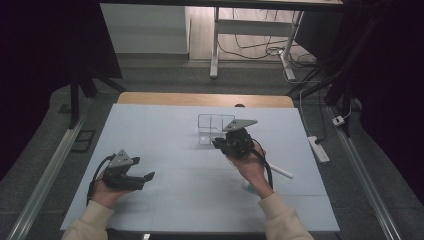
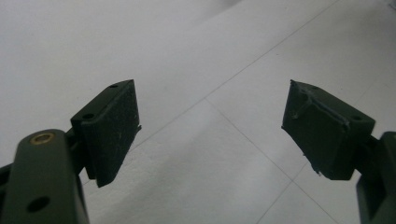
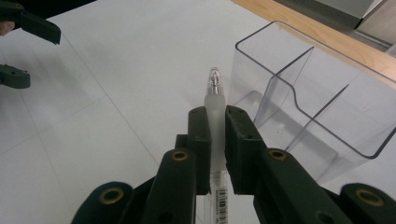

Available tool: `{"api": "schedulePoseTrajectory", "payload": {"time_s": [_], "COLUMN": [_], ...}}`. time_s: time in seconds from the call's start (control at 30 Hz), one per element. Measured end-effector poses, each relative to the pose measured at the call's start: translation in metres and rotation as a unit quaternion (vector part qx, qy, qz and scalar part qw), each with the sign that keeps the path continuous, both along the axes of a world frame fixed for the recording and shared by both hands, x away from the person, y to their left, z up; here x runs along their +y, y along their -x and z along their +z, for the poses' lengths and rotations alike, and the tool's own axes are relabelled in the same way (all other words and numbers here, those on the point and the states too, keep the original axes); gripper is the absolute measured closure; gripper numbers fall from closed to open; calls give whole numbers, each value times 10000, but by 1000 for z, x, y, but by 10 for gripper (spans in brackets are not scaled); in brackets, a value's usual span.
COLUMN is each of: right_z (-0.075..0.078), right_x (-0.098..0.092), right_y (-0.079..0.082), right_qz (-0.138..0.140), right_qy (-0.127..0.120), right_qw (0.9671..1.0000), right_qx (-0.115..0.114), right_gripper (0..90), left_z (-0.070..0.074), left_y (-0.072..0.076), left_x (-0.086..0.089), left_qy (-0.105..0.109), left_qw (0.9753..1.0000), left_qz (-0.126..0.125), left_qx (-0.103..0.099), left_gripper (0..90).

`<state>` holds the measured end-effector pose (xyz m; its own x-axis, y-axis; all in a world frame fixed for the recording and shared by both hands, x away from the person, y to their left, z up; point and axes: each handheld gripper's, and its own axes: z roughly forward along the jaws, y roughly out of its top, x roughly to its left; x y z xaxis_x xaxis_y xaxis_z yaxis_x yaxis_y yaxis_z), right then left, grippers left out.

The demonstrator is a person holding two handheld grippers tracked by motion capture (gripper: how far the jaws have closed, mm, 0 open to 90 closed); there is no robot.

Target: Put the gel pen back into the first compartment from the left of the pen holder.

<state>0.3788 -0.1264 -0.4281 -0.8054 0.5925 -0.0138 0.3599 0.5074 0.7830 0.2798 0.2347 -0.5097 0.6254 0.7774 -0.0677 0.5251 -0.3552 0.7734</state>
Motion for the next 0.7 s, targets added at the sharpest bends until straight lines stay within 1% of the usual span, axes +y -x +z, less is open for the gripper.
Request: {"api": "schedulePoseTrajectory", "payload": {"time_s": [0.23, 0.4, 0.7], "right_z": [2, 2, 7], "right_x": [-3, -5, -7], "right_y": [-3, -4, -5], "right_qz": [-54, -80, -120], "right_qy": [-47, -145, -316], "right_qw": [10000, 9999, 9993], "right_qx": [-42, -46, -144], "right_gripper": [802, 802, 801], "left_z": [0, 0, 0], "left_y": [0, 0, 0], "left_x": [0, 0, 0], "left_qy": [-7, -12, -16], "left_qw": [10000, 10000, 10000], "left_qz": [-3, -3, 0], "left_qx": [2, -2, 2], "left_gripper": [189, 189, 189]}}
